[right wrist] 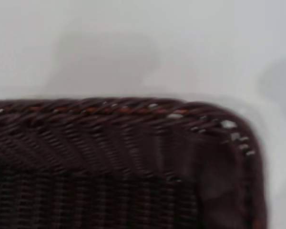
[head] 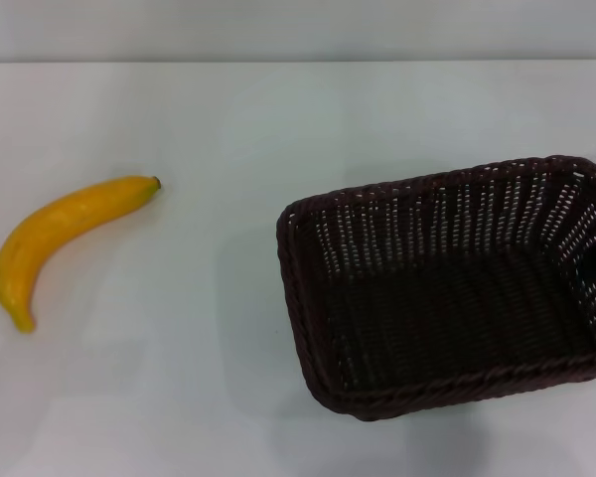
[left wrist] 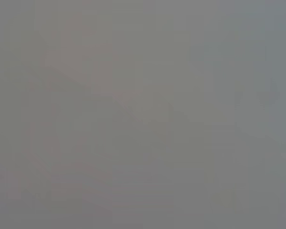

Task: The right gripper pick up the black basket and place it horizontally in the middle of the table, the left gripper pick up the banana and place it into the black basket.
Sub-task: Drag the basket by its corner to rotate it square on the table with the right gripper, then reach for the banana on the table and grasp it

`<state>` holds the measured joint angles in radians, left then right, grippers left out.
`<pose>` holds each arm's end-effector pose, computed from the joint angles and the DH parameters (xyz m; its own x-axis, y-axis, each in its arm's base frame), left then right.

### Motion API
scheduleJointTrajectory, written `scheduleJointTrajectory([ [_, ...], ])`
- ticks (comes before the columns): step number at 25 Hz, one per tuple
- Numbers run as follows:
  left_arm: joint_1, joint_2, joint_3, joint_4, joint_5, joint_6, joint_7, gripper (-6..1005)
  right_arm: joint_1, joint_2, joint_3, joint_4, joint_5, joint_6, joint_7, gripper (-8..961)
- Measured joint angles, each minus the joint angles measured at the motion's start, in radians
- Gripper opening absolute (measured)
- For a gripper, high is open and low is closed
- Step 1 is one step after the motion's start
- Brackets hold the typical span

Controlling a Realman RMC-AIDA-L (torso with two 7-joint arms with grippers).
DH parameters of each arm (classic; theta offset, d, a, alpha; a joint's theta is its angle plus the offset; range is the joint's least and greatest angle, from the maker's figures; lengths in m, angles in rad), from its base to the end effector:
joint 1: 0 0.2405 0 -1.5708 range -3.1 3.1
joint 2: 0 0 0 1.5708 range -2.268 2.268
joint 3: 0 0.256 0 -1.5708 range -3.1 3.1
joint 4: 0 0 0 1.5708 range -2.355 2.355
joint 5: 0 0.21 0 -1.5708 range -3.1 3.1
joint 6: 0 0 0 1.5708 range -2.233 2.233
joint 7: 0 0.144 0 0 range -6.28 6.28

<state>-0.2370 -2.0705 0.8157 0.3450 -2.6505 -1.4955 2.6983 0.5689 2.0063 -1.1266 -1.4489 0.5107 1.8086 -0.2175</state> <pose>-0.3541 0.2785 0.1121 0.6344 -0.4407 0.6351 0.7116 0.0119 -0.7025 0.2133 0.3427 0.0787 0.3162 -0.9483 -0.0278 -0.8235 -0.2599 -0.5043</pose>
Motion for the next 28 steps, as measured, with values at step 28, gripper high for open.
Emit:
scheduleJointTrajectory([
  [28,0.070,0.030,0.004,0.243,0.436,0.141,-0.627,120,-0.184,-0.191,0.929,0.611,0.645,-0.235,-1.141,530],
])
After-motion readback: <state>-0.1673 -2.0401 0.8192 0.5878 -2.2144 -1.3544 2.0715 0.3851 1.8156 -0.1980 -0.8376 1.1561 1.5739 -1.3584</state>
